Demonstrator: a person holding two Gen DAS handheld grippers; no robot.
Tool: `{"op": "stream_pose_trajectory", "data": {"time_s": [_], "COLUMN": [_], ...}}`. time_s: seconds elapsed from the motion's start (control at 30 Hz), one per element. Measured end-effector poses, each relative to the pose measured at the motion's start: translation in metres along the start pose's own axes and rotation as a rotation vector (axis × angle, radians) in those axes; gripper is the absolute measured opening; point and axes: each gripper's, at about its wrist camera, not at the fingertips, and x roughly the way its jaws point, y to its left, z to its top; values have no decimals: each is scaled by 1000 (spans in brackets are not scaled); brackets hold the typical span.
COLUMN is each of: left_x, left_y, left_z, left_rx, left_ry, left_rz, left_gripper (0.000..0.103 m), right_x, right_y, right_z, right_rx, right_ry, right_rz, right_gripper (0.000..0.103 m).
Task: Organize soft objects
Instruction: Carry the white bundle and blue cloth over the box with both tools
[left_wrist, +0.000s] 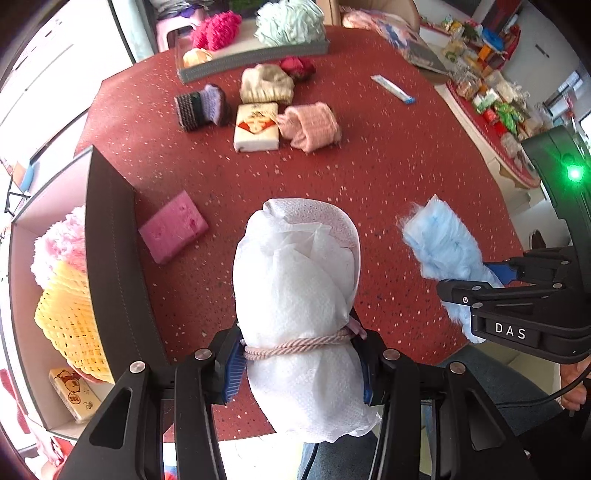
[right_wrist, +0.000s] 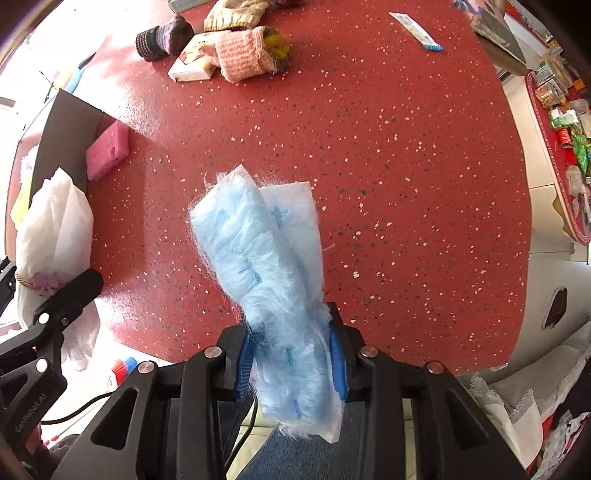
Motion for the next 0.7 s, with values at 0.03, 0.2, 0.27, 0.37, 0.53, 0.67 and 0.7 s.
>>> {"op": "stream_pose_trajectory", "data": {"time_s": [0.03, 0.2, 0.27, 0.37, 0.53, 0.67, 0.7], "left_x": [-2, -10, -14, -18, -22, -25, -26], "left_y": [2, 11, 15, 20, 31, 40, 42], "left_z": [1, 4, 4, 4, 2, 0, 0], "left_rx": [-9, -50, -67, -94, -143, -179, -187], "left_ry": [-9, -58, -76, -96, -119, -133, -137], "left_rz": [-1, 1, 1, -3, -3, 0, 0], "left_gripper": [49, 49, 49, 49, 49, 49, 49], "right_x": [6, -6, -14, -25, -43, -47, -49], "right_y": [5, 2, 4, 10, 17, 26, 29], "right_z": [5, -9, -8, -8, -3, 0, 0], "right_rx": [-1, -15, -25, -45, -86, -119, -128], "right_ry": [-4, -29, -37, -52, -64, -71, -75], "right_rz": [-4, -25, -35, -51, -77, -93, -97], "right_gripper": [38, 38, 38, 38, 38, 38, 38]}}
